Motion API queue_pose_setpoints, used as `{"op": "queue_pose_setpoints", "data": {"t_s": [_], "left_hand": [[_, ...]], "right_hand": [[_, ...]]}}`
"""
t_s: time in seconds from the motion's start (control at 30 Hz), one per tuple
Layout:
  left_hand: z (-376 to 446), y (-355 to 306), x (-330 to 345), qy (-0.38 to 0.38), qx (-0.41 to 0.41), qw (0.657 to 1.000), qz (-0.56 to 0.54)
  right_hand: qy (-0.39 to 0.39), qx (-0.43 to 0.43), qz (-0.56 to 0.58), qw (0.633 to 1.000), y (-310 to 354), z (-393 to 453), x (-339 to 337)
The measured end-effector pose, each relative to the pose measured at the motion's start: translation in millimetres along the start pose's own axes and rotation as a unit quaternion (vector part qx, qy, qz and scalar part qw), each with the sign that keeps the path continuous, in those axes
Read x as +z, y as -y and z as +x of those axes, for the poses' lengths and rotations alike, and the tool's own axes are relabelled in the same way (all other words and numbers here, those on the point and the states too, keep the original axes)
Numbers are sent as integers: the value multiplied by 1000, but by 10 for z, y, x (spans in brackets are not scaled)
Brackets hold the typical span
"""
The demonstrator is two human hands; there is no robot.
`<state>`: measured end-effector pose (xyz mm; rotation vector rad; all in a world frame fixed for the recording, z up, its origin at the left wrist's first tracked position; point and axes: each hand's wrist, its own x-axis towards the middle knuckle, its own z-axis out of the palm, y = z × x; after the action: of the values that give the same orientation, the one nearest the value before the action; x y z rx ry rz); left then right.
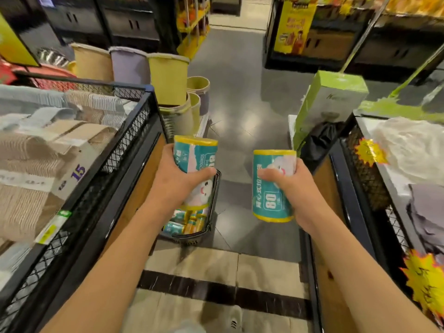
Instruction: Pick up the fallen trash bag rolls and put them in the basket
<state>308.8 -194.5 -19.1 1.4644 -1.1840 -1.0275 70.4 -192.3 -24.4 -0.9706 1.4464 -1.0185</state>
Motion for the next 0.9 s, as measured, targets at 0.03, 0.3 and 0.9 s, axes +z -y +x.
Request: {"op": "queue_pose_setpoints", "data": {"t_s": [0.03,0.3,0.9], "left_hand": [[130,-25,50,-7,-6,1000,-7],[1117,35,42,-106,-29,993,-51],[2439,969,-654,-392,-161,897,-126]], "right_hand": [[4,2,-2,1000,53,161,-10],[97,-2,-34,995,389,1510,400],[394,26,-236,888,542,3851,2627]]}}
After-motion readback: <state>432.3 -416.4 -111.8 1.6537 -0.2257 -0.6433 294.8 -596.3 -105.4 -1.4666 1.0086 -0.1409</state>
